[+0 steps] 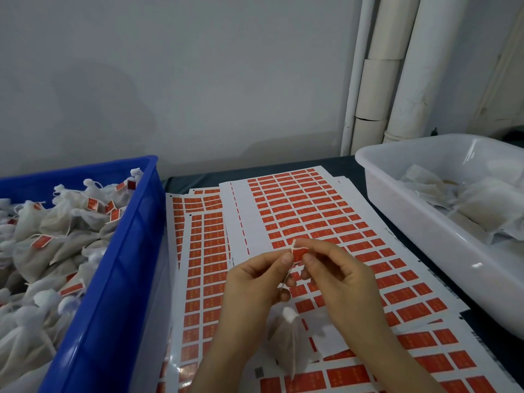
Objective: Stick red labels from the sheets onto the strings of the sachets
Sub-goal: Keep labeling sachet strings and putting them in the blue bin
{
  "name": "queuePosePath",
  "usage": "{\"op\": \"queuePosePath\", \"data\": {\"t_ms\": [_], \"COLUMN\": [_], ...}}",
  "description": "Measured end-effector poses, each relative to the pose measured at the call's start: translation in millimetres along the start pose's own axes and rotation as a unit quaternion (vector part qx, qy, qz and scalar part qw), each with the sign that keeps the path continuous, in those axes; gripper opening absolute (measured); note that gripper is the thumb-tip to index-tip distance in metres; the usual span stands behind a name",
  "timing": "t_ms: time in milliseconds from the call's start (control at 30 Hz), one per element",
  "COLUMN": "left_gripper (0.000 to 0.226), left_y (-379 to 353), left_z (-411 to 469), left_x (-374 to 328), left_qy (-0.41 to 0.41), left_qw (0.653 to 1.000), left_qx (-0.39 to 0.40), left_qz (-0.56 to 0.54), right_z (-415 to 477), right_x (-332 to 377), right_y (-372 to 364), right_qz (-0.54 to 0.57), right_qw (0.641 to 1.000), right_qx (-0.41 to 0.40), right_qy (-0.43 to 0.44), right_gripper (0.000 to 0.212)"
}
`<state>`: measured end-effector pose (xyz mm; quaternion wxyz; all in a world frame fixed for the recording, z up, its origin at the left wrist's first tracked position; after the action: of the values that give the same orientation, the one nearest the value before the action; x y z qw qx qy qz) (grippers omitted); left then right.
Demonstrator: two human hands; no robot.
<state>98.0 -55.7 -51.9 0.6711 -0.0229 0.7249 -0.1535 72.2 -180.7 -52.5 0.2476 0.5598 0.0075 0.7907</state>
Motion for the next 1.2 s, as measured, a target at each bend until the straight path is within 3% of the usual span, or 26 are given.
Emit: {"op": "queuePosePath", "data": {"t_ms": [300,733,1200], "left_gripper": [0.016,0.016,0.022], "left_y": [1,1,4], "left_z": [1,1,3], "left_x": [1,3,7], "left_qy": [0.009,0.006,-0.025], "left_qw": [1.0,0.999,0.997], "left_qx": [-0.025,-0.037,-0.034], "left_qz": [-0.008,0.013,0.059], "right_z": [1,2,3], "right_x": [-8,-13,-20], "right_y": [3,3,0], "right_qz": [0.072,0.062,0.012], "right_qw": [0.993,0.992,0.995], "right_qx": [-0.06,-0.07,-0.045], "right_qy": [-0.067,-0.089,-0.092], "right_gripper": [0.041,0.039,0.022]}}
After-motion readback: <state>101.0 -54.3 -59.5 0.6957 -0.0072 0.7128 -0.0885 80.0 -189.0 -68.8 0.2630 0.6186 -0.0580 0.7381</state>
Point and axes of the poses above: each hand's wrist, its own z-axis towards the middle knuckle, its own y-axis out of the back of the hand, x = y × z, the point moved 3 cm from there along z, towards the middle knuckle, and after that the axes turned 4 degrees about -z, right-handed, at the moved point
